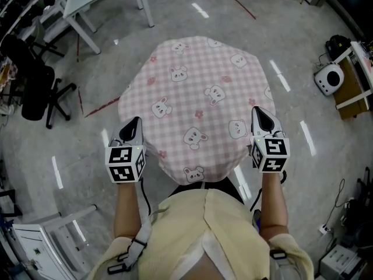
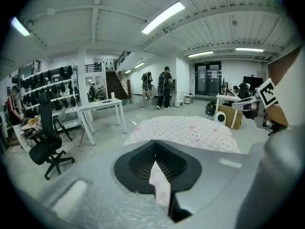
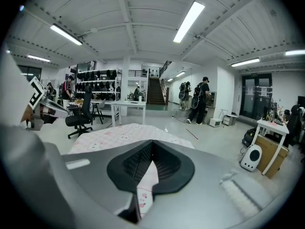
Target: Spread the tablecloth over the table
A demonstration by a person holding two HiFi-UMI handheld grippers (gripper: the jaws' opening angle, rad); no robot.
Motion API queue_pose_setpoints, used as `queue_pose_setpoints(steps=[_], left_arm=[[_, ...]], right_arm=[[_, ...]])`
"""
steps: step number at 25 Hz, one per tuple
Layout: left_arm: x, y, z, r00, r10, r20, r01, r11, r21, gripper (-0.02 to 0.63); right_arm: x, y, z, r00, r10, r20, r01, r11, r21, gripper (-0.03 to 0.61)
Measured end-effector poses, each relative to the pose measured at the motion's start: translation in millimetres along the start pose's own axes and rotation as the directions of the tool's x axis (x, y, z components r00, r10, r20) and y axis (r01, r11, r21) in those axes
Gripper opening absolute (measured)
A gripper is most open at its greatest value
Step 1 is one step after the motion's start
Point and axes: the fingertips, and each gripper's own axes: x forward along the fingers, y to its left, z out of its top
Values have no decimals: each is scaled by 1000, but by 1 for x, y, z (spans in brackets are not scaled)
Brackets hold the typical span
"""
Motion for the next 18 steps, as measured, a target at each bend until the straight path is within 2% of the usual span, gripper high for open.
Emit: queue_pose_setpoints(steps=[9,18], left_arm=[[-8,-2,-2,1000,1,0,-1,1000,-1,6],[-9,-1,-1,1000,-2,-3,2,1000,6,6]], right_arm=[[-6,12,1,999,40,7,-40,998,56,3],[-8,19,3,999,47,7,-48,997,65,3]])
